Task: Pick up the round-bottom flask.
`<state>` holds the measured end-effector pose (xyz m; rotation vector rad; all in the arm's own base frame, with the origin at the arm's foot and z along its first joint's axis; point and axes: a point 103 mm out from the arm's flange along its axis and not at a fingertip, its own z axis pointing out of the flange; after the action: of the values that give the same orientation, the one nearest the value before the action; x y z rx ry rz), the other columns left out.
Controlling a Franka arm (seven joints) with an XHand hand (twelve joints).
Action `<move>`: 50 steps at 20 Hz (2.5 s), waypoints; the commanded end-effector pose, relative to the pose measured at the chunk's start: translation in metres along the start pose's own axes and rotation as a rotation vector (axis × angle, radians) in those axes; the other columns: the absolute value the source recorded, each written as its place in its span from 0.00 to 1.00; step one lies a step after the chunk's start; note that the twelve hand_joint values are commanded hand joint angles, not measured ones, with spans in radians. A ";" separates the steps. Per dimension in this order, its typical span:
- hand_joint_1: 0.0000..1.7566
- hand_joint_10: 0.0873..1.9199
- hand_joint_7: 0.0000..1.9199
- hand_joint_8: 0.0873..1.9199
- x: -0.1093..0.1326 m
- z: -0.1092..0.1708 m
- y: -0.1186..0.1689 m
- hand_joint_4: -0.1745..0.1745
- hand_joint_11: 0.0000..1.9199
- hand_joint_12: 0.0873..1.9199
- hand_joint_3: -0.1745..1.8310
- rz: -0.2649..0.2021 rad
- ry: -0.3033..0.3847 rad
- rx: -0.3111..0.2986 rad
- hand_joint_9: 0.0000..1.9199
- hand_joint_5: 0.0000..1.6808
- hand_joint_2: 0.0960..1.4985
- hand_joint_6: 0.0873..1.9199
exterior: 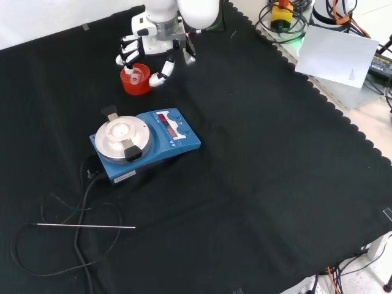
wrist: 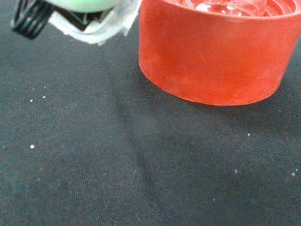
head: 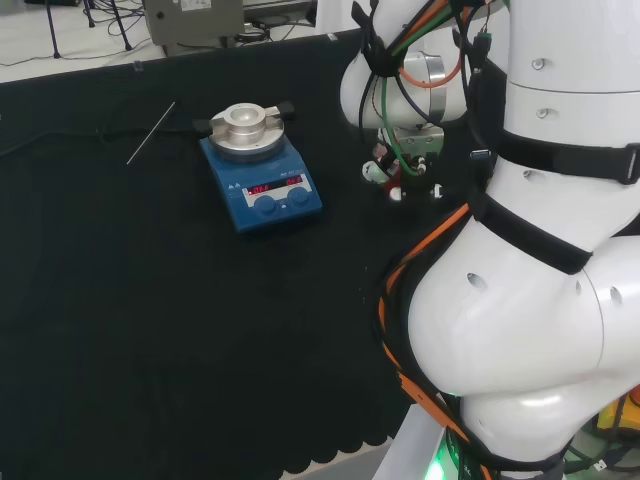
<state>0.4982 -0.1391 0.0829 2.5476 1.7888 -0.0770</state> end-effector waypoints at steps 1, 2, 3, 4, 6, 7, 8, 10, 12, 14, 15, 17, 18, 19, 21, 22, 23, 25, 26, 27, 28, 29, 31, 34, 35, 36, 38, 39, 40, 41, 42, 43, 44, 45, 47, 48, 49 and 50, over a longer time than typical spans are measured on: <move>0.54 0.31 0.12 0.29 0.002 0.004 0.009 0.50 0.00 0.71 0.40 0.016 -0.001 -0.010 0.23 0.38 0.35 0.36; 0.54 0.31 0.12 0.29 0.002 0.004 0.011 0.51 0.00 0.71 0.40 0.017 -0.001 -0.012 0.23 0.39 0.35 0.36; 0.54 0.31 0.12 0.29 0.002 0.004 0.012 0.51 0.00 0.71 0.40 0.020 0.001 -0.012 0.23 0.39 0.35 0.37; 0.54 0.31 0.13 0.29 0.002 0.004 0.013 0.51 0.00 0.71 0.40 0.023 0.004 -0.013 0.23 0.39 0.35 0.37; 0.55 0.31 0.13 0.29 0.002 0.005 0.015 0.51 0.00 0.71 0.40 0.031 0.009 -0.015 0.24 0.40 0.35 0.37; 0.55 0.31 0.13 0.29 0.001 0.005 0.016 0.52 0.00 0.71 0.40 0.035 0.010 -0.018 0.24 0.40 0.35 0.37; 0.55 0.31 0.13 0.29 0.001 0.006 0.018 0.52 0.00 0.71 0.40 0.039 0.010 -0.019 0.24 0.40 0.36 0.37; 0.55 0.31 0.14 0.29 0.001 0.007 0.019 0.52 0.01 0.71 0.40 0.046 0.008 -0.020 0.24 0.41 0.36 0.38; 0.55 0.31 0.14 0.29 0.001 0.007 0.020 0.53 0.01 0.71 0.40 0.048 0.006 -0.020 0.24 0.41 0.36 0.38; 0.56 0.31 0.14 0.29 0.001 0.008 0.021 0.53 0.01 0.71 0.40 0.048 0.002 -0.022 0.25 0.42 0.36 0.39; 0.56 0.31 0.14 0.29 0.000 0.009 0.021 0.54 0.01 0.71 0.40 0.050 0.001 -0.020 0.25 0.42 0.36 0.39; 0.56 0.31 0.14 0.29 0.001 0.011 0.021 0.54 0.01 0.71 0.41 0.052 -0.001 -0.022 0.25 0.42 0.36 0.39; 0.56 0.31 0.14 0.29 0.001 0.011 0.020 0.54 0.01 0.71 0.41 0.053 -0.002 -0.022 0.25 0.42 0.36 0.39; 0.56 0.31 0.14 0.29 0.001 0.011 0.020 0.54 0.01 0.71 0.41 0.053 -0.001 -0.022 0.25 0.43 0.36 0.39; 0.56 0.31 0.15 0.29 0.001 0.012 0.021 0.55 0.01 0.71 0.41 0.057 0.000 -0.021 0.25 0.43 0.36 0.39; 0.56 0.31 0.15 0.29 0.001 0.012 0.021 0.55 0.01 0.71 0.41 0.059 0.000 -0.020 0.25 0.43 0.36 0.39; 0.56 0.31 0.15 0.29 0.001 0.012 0.021 0.55 0.01 0.71 0.41 0.060 0.002 -0.021 0.25 0.43 0.37 0.40; 0.56 0.31 0.15 0.29 0.001 0.012 0.021 0.57 0.01 0.71 0.41 0.060 0.012 -0.034 0.26 0.45 0.37 0.40; 0.56 0.31 0.16 0.29 0.001 0.012 0.022 0.58 0.02 0.71 0.41 0.065 0.017 -0.037 0.26 0.46 0.38 0.40; 0.56 0.30 0.16 0.29 0.001 0.012 0.023 0.59 0.02 0.71 0.42 0.070 0.022 -0.039 0.26 0.47 0.38 0.40; 0.57 0.30 0.17 0.29 0.001 0.012 0.024 0.60 0.03 0.71 0.42 0.073 0.024 -0.041 0.27 0.49 0.39 0.40; 0.57 0.30 0.17 0.29 0.002 0.012 0.025 0.61 0.03 0.71 0.42 0.075 0.024 -0.042 0.27 0.49 0.39 0.40; 0.57 0.30 0.18 0.29 0.002 0.013 0.026 0.62 0.03 0.71 0.42 0.080 0.021 -0.046 0.28 0.50 0.40 0.40; 0.57 0.30 0.18 0.29 0.003 0.014 0.027 0.62 0.04 0.71 0.43 0.087 0.019 -0.046 0.29 0.51 0.41 0.40; 0.57 0.30 0.18 0.29 0.004 0.015 0.026 0.62 0.04 0.71 0.43 0.088 0.020 -0.049 0.29 0.51 0.41 0.40; 0.57 0.30 0.19 0.29 0.004 0.015 0.026 0.62 0.05 0.71 0.43 0.089 0.020 -0.049 0.29 0.51 0.41 0.40; 0.57 0.29 0.19 0.29 0.005 0.015 0.026 0.62 0.05 0.71 0.43 0.092 0.017 -0.047 0.29 0.51 0.41 0.40; 0.57 0.29 0.19 0.29 0.005 0.014 0.026 0.63 0.05 0.71 0.43 0.093 0.019 -0.051 0.29 0.51 0.41 0.41; 0.58 0.29 0.19 0.29 0.005 0.013 0.027 0.76 0.05 0.71 0.37 0.096 0.028 -0.059 0.29 0.55 0.47 0.43; 0.59 0.29 0.19 0.29 0.004 0.012 0.027 0.87 0.05 0.71 0.31 0.099 0.037 -0.072 0.29 0.58 0.53 0.45; 0.59 0.29 0.20 0.29 0.004 0.010 0.027 0.94 0.06 0.70 0.27 0.103 0.042 -0.083 0.30 0.61 0.55 0.44; 0.60 0.28 0.22 0.29 0.004 0.009 0.027 0.97 0.07 0.70 0.28 0.106 0.045 -0.090 0.32 0.64 0.55 0.43; 0.61 0.28 0.23 0.28 0.003 0.007 0.027 0.99 0.08 0.69 0.31 0.110 0.051 -0.097 0.33 0.65 0.52 0.43; 0.61 0.27 0.24 0.28 0.002 0.004 0.027 1.00 0.08 0.69 0.33 0.112 0.056 -0.101 0.34 0.66 0.51 0.43; 0.61 0.27 0.25 0.27 0.001 -0.002 0.027 1.00 0.09 0.69 0.35 0.115 0.064 -0.106 0.35 0.67 0.49 0.42; 0.62 0.26 0.26 0.27 0.001 -0.005 0.027 1.00 0.10 0.69 0.36 0.116 0.069 -0.106 0.35 0.68 0.48 0.42; 0.62 0.26 0.26 0.27 0.000 -0.008 0.027 1.00 0.10 0.69 0.36 0.118 0.074 -0.106 0.35 0.68 0.48 0.42; 0.62 0.26 0.26 0.27 0.000 -0.012 0.027 1.00 0.10 0.69 0.36 0.119 0.080 -0.104 0.36 0.68 0.48 0.42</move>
<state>0.5262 -0.1473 0.0830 2.5948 1.6178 0.0887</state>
